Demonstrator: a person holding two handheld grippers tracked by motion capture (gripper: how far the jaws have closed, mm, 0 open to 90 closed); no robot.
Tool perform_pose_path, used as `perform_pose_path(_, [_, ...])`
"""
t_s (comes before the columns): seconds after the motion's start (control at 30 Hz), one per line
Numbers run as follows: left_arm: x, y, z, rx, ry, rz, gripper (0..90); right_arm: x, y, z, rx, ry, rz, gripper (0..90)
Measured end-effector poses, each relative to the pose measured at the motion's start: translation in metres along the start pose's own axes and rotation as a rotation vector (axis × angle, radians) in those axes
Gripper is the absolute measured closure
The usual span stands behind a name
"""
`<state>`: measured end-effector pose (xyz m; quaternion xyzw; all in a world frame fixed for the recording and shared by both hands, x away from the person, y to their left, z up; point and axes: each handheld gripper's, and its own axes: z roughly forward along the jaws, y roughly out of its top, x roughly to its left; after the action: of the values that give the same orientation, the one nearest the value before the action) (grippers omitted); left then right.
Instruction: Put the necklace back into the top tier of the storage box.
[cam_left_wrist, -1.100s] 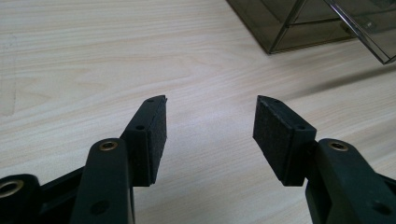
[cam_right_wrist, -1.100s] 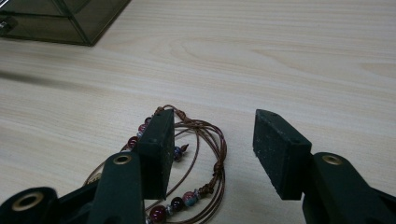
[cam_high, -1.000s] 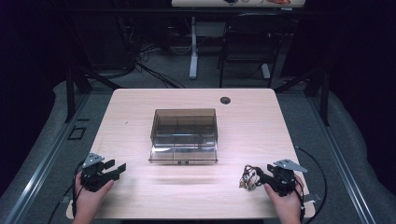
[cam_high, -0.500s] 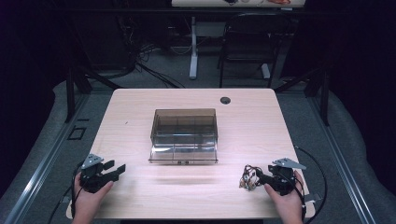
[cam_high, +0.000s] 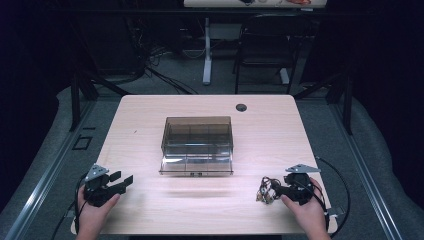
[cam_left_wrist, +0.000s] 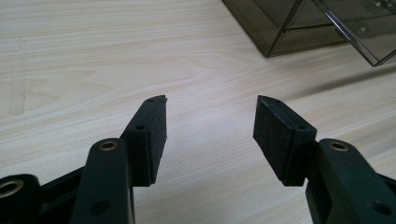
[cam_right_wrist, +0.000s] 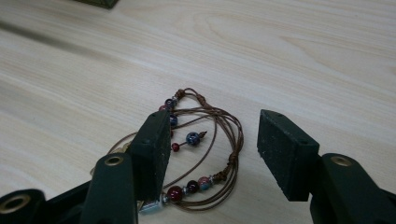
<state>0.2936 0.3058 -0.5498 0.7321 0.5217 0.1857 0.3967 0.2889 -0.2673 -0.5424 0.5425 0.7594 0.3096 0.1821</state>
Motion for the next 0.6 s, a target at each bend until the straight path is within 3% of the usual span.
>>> perform_pose_path(0.43, [-0.0008, 0.0, 0.0011, 0.005, 0.001, 0.006, 44.8, 0.0088, 0.0097, 0.0013, 0.101, 0.019, -0.076, 44.3])
perform_pose_path(0.6, [-0.0007, 0.0, 0.0008, 0.004, 0.001, 0.007, 44.8, 0.0095, 0.012, 0.001, 0.117, 0.025, -0.093, 44.4])
